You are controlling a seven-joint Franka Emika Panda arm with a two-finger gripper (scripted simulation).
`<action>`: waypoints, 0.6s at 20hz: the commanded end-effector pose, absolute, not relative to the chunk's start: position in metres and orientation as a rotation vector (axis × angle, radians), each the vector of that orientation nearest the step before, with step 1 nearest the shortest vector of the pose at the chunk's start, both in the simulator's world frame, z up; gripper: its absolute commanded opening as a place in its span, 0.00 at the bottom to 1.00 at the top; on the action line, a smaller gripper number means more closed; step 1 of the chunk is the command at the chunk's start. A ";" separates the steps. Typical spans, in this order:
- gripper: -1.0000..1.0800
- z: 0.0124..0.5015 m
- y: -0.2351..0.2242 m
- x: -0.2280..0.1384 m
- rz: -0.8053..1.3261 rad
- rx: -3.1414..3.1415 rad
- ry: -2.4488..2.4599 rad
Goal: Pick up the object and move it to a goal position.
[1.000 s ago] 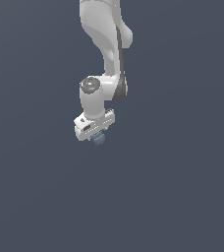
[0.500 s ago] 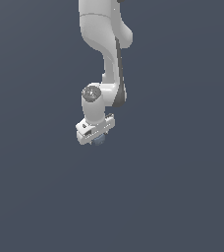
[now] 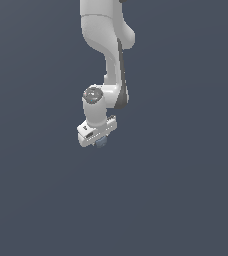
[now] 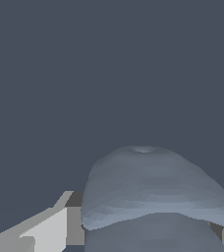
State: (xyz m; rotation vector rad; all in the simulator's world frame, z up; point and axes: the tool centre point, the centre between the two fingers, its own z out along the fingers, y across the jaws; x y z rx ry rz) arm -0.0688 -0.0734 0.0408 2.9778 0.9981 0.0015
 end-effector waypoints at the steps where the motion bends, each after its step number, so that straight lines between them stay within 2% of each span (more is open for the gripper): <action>1: 0.00 0.041 -0.073 -0.069 0.001 2.978 0.998; 12: 0.00 0.071 -0.057 -0.070 0.001 2.977 0.999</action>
